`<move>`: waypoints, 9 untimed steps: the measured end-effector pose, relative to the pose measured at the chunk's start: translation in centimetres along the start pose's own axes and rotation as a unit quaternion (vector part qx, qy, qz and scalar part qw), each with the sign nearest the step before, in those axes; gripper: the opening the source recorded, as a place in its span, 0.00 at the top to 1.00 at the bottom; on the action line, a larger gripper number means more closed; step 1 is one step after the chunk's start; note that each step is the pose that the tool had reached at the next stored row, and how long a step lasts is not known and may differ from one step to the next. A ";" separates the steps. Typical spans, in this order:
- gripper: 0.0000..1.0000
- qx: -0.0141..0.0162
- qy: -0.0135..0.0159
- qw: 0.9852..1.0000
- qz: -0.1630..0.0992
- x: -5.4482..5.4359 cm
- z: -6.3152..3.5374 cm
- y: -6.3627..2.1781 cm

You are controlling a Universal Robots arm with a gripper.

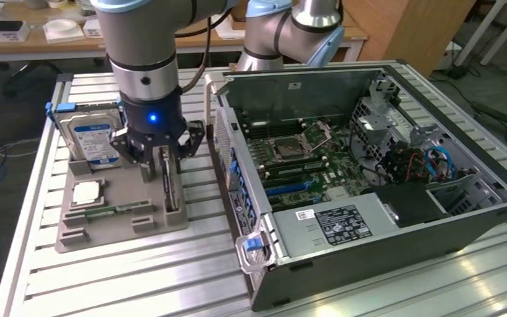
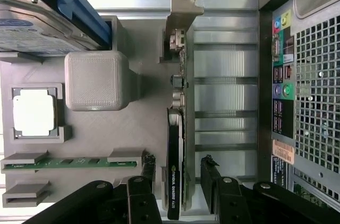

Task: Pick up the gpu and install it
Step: 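Pick up the gpu and move the gpu toward the slot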

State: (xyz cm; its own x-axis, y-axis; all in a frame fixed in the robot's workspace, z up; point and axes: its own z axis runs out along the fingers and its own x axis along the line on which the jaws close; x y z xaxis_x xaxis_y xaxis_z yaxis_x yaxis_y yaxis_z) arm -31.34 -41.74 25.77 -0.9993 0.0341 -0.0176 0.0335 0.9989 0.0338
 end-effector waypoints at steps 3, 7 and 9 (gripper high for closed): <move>0.53 0.000 0.000 1.000 0.001 0.0 0.54 -0.03; 0.53 0.000 0.000 1.000 0.003 0.0 1.22 -0.08; 0.53 0.000 0.000 1.000 0.004 0.0 1.52 -0.10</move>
State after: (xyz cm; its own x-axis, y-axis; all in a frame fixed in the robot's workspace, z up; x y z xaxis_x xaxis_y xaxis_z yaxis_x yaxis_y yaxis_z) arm -31.27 -41.79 24.24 -0.9990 0.0422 -0.0175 0.0416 0.9986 0.0338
